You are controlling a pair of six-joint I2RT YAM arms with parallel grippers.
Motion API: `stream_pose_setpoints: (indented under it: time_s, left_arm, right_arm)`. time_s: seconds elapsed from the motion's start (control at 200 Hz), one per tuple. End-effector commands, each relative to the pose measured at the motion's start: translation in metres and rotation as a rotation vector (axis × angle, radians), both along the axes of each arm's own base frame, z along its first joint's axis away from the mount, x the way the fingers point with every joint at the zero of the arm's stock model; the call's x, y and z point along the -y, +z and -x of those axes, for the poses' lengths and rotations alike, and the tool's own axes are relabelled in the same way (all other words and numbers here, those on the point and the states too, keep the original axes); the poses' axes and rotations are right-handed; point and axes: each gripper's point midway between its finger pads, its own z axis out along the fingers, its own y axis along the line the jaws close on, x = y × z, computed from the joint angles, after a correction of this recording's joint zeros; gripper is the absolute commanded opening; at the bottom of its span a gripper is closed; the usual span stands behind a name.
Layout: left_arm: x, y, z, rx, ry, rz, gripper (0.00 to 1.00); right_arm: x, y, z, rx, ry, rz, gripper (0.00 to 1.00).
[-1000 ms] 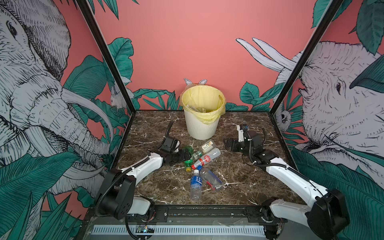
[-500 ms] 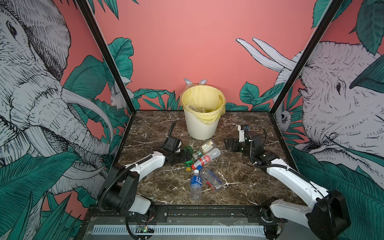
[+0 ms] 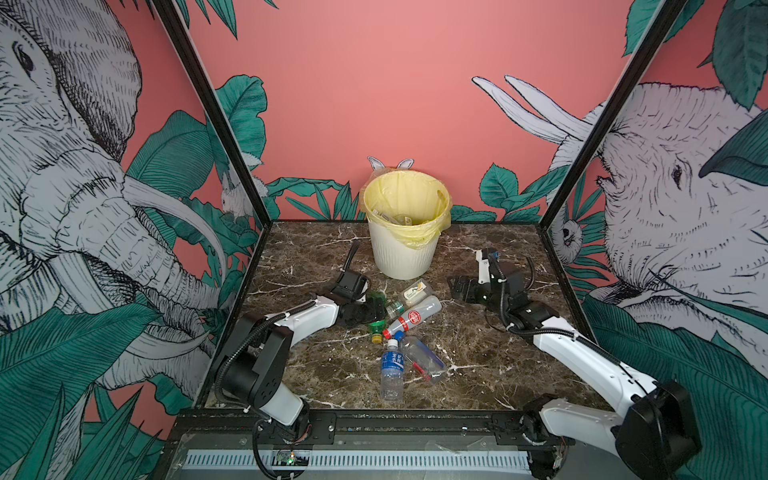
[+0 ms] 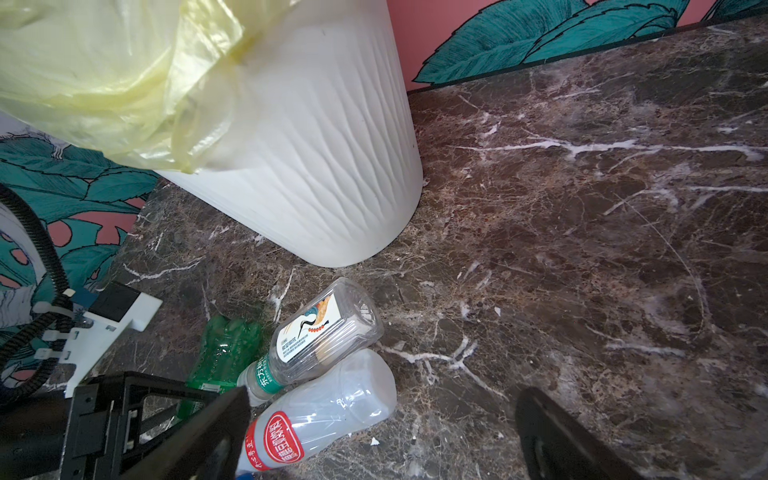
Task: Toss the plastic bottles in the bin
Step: 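Lower the left gripper around the green soda bottle's base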
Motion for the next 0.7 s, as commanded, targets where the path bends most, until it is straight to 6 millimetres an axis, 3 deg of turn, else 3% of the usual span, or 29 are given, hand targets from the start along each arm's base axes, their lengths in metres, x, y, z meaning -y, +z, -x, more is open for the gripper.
stream_pose_setpoints:
  time_s: [0.0, 0.325, 0.695]
  left_arm:
    - [0.005, 0.005, -0.007, 0.031, -0.012, 0.007, 0.84]
    - [-0.003, -0.016, -0.005, 0.007, -0.014, -0.055, 0.72]
    - [-0.017, -0.010, 0.003, 0.036, -0.006, -0.098, 0.60]
  right_arm:
    - [0.000, 0.003, -0.005, 0.016, -0.012, -0.023, 0.99]
    - [-0.003, 0.005, -0.008, 0.016, -0.010, -0.047, 0.99]
    - [-0.003, 0.003, -0.008, 0.004, -0.013, -0.055, 0.99]
